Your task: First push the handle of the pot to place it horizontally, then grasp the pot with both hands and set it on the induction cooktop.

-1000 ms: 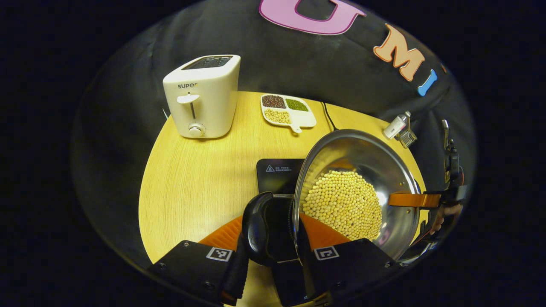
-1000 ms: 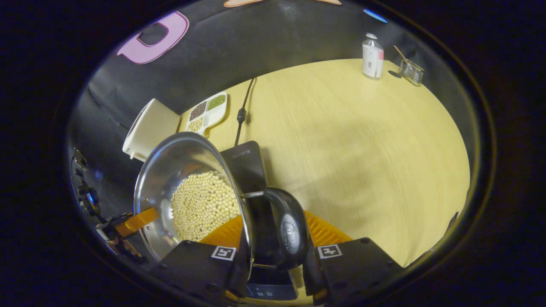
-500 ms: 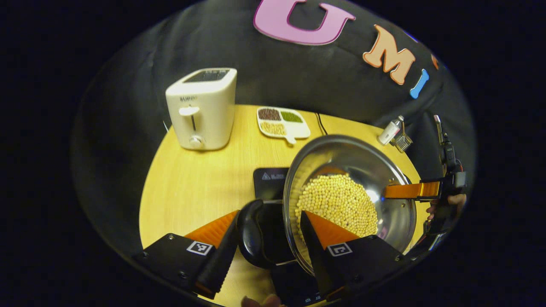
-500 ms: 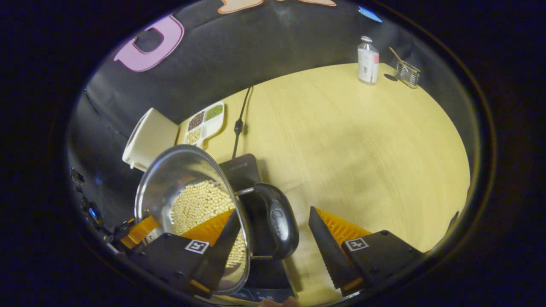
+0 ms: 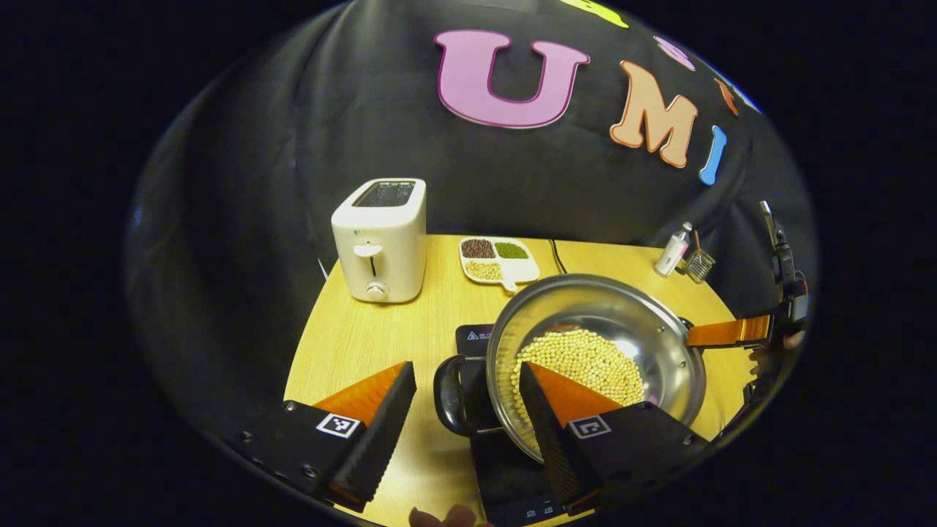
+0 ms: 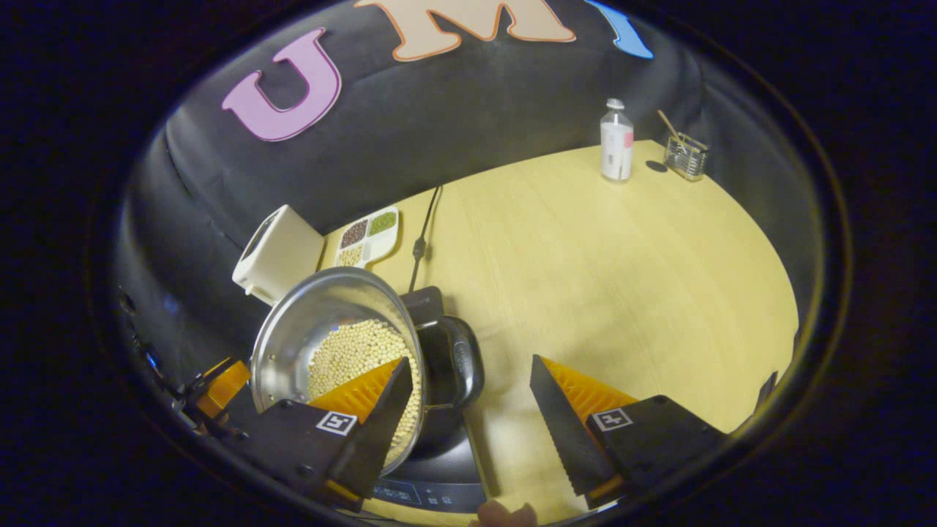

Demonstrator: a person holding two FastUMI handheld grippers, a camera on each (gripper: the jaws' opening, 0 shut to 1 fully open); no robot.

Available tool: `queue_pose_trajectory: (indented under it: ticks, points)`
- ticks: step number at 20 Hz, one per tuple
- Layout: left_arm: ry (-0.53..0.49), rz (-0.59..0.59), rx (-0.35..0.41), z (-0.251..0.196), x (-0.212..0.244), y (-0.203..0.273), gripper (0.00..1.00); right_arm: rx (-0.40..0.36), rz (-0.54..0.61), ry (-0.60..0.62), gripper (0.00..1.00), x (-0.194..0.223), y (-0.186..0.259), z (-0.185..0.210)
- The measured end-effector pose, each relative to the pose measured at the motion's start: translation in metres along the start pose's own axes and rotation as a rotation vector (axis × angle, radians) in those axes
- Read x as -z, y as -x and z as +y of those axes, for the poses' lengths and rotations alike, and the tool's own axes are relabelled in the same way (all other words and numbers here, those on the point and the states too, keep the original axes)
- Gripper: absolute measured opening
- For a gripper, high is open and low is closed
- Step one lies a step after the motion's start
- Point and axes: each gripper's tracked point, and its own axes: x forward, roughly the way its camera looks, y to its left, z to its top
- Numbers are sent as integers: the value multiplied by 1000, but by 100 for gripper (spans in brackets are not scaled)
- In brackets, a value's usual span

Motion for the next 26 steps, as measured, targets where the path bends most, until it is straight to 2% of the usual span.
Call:
queue_pose_trajectory:
  ticks: [1,2,4,5,6,7,9,10,11,12,13,14,15,17,18,19,20,21,22,24,25,26]
  points:
    - [0,-19,-1,-5,-4,6,88,-9,-17,-1,94,-2,7,-2]
    - [-4,-33,-3,-10,-7,12,88,-18,-38,1,100,-6,15,-3]
    - [-25,-62,-18,-20,-15,29,88,-39,-92,19,99,-17,31,-10]
    - [-35,-83,-31,-26,-22,38,88,-54,-114,32,94,-20,40,-14]
    - [-40,-110,-46,-33,-30,48,88,-70,-127,44,93,-23,50,-19]
    - [-42,-138,-57,-43,-38,58,88,-93,-143,54,99,-27,59,-23]
    - [-50,-178,-76,-69,-44,75,87,-134,-170,78,99,-33,81,-36]
    - [-55,-202,-85,-83,-50,82,87,-150,-191,94,93,-37,92,-46]
    - [-57,-218,-93,-98,-54,90,87,-169,-212,110,93,-41,104,-58]
    - [-55,-226,-102,-114,-55,95,92,-184,-227,123,93,-44,113,-68]
    - [-42,-226,-109,-130,-56,102,87,-196,-232,134,93,-45,121,-77]
    - [-23,-225,-107,-148,-53,110,87,-212,-251,142,99,-49,131,-86]
    - [-5,-239,-99,-168,-54,119,87,-229,-278,150,93,-55,141,-93]
    - [13,-275,-117,-194,-61,139,87,-262,-317,176,92,-63,161,-108]
    - [23,-289,-134,-201,-63,147,87,-273,-333,191,92,-66,171,-114]
    - [37,-308,-141,-212,-67,159,87,-279,-349,199,99,-71,180,-121]
    - [46,-331,-136,-224,-72,169,87,-293,-372,200,92,-76,192,-124]
    - [42,-364,-132,-235,-81,178,87,-307,-411,202,92,-83,205,-127]
    - [35,-396,-135,-243,-92,186,87,-310,-462,205,99,-92,221,-134]
    - [17,-455,-129,-261,-109,200,87,-295,-545,202,99,-103,246,-148]
    - [3,-483,-121,-270,-118,208,87,-295,-567,199,92,-103,254,-149]
    - [-14,-513,-114,-278,-126,216,87,-297,-587,202,92,-105,263,-151]
